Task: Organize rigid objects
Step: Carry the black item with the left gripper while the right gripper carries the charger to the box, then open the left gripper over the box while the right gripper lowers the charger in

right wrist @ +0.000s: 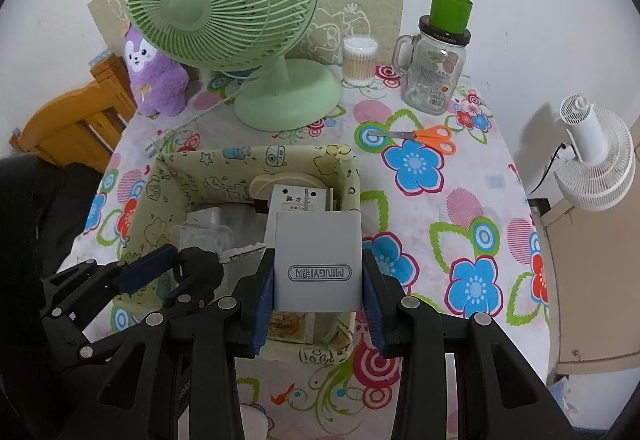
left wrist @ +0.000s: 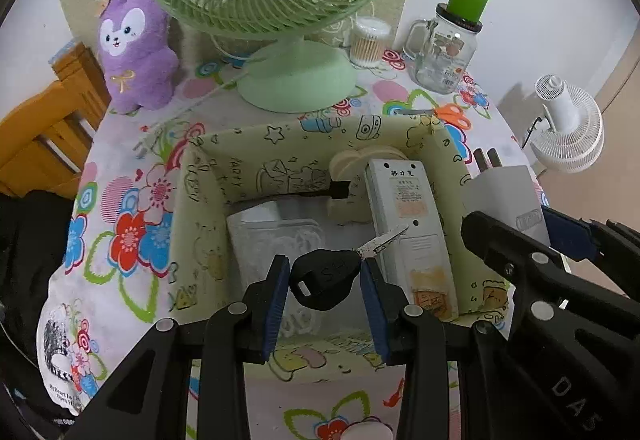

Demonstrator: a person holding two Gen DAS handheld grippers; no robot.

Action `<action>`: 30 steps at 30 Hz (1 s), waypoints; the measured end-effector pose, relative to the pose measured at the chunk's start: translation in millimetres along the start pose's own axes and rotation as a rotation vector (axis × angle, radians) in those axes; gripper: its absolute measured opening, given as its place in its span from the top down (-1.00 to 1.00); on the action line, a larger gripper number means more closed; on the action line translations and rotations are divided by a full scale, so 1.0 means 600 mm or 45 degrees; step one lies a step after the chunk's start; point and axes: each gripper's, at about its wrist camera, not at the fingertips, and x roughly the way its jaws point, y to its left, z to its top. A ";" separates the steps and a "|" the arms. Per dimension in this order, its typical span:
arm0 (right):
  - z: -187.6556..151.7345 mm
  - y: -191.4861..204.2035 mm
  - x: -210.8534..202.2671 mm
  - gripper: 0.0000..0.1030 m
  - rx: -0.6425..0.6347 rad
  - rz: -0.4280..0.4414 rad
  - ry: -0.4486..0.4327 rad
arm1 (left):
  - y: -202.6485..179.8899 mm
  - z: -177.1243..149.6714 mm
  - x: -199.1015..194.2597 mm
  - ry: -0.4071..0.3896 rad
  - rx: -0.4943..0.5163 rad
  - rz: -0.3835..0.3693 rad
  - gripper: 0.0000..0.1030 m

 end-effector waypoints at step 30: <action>0.002 0.036 0.005 0.18 -0.012 0.083 -0.001 | 0.013 -0.014 -0.039 -0.039 0.075 0.098 -0.84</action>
